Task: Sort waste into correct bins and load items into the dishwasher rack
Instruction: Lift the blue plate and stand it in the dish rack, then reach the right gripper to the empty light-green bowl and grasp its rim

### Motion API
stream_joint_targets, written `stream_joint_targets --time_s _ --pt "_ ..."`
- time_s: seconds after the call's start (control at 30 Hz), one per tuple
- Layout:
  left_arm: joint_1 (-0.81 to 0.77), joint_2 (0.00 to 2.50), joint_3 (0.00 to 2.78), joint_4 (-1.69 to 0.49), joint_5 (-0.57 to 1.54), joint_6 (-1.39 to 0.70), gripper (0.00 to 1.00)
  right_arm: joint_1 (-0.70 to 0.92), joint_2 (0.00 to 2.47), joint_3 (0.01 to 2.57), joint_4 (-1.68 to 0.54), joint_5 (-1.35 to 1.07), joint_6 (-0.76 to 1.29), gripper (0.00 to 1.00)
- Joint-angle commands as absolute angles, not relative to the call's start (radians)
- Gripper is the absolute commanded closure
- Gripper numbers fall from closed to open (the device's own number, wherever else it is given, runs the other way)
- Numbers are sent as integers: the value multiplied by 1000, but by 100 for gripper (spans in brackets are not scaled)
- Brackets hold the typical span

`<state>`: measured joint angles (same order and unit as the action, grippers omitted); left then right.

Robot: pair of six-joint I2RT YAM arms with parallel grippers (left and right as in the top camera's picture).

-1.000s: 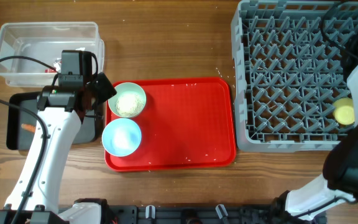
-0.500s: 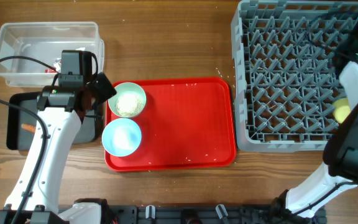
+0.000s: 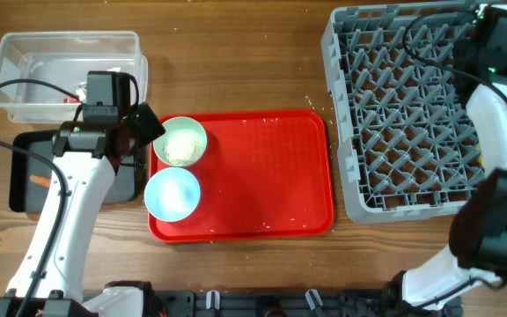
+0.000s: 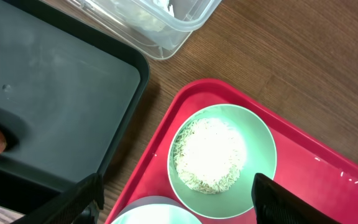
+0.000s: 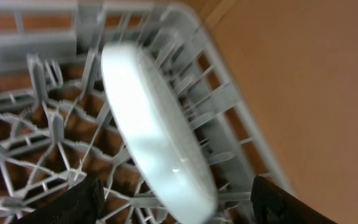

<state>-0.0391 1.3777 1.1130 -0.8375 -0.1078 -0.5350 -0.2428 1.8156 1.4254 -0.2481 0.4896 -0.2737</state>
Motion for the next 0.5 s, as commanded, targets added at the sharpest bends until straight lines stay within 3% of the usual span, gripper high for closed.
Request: stream_joint_targets --time_s 0.0,0.1,0.23,0.47 --pt "-34 1369 1119 -834 -121 -531 24 -234 1682 1429 -297 422 -262 20" --pt "-34 1369 1119 -835 -121 -531 23 -207 1581 1429 -435 152 -256 18" --pt "-34 1369 1119 -839 -121 -530 18 -128 1500 1429 -650 -232 -98 19" --pt "-34 1369 1119 -904 -138 -530 18 237 1502 1402 -984 -317 73 19"
